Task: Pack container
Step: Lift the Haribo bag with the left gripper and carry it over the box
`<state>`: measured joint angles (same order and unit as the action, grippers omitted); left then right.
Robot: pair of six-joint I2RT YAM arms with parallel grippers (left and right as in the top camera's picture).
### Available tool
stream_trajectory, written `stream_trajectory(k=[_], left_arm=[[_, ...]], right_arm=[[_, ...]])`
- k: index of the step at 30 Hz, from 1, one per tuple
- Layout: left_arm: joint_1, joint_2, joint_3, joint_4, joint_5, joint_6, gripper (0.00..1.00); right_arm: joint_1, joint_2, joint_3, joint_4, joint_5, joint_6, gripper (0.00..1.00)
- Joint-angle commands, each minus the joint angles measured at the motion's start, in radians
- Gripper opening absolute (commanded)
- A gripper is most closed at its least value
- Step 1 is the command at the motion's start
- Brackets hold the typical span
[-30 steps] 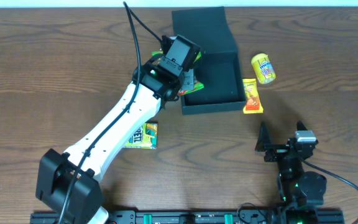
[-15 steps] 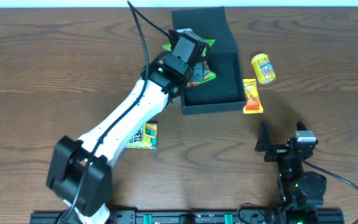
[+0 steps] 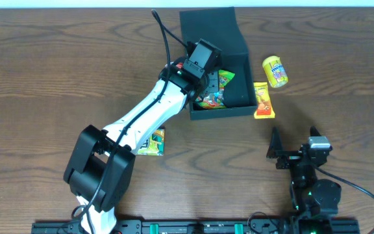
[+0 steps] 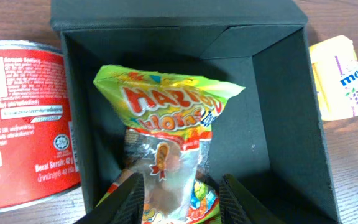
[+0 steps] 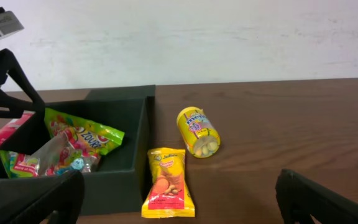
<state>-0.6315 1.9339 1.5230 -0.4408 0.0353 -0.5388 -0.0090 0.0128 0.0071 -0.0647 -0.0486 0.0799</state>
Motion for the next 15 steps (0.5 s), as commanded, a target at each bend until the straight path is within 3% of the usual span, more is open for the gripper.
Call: stream_trajectory(k=[1, 5, 8, 10, 12, 15], left_arm=[[-0.001, 0.014, 0.035, 0.013, 0.024, 0.001, 0.41], [-0.005, 0.005, 0.080, 0.011, 0.113, 0.065, 0.42], [-0.026, 0.006, 0.096, 0.000, 0.062, 0.152, 0.47], [-0.035, 0.010, 0.095, -0.017, 0.010, 0.176, 0.40], [-0.043, 0.020, 0.095, -0.023, -0.018, 0.206, 0.09], [-0.046, 0.045, 0.095, -0.027, -0.023, 0.241, 0.06]], right_arm=[[-0.005, -0.003, -0.002, -0.006, 0.004, 0.009, 0.99], [-0.005, -0.003, -0.002, -0.006, 0.004, 0.009, 0.99], [-0.005, -0.003, -0.002, -0.006, 0.003, 0.009, 0.99], [-0.005, -0.003, -0.002, -0.006, 0.003, 0.009, 0.99], [-0.005, -0.003, -0.002, -0.006, 0.003, 0.009, 0.99], [-0.005, -0.003, -0.002, -0.006, 0.003, 0.009, 0.99]])
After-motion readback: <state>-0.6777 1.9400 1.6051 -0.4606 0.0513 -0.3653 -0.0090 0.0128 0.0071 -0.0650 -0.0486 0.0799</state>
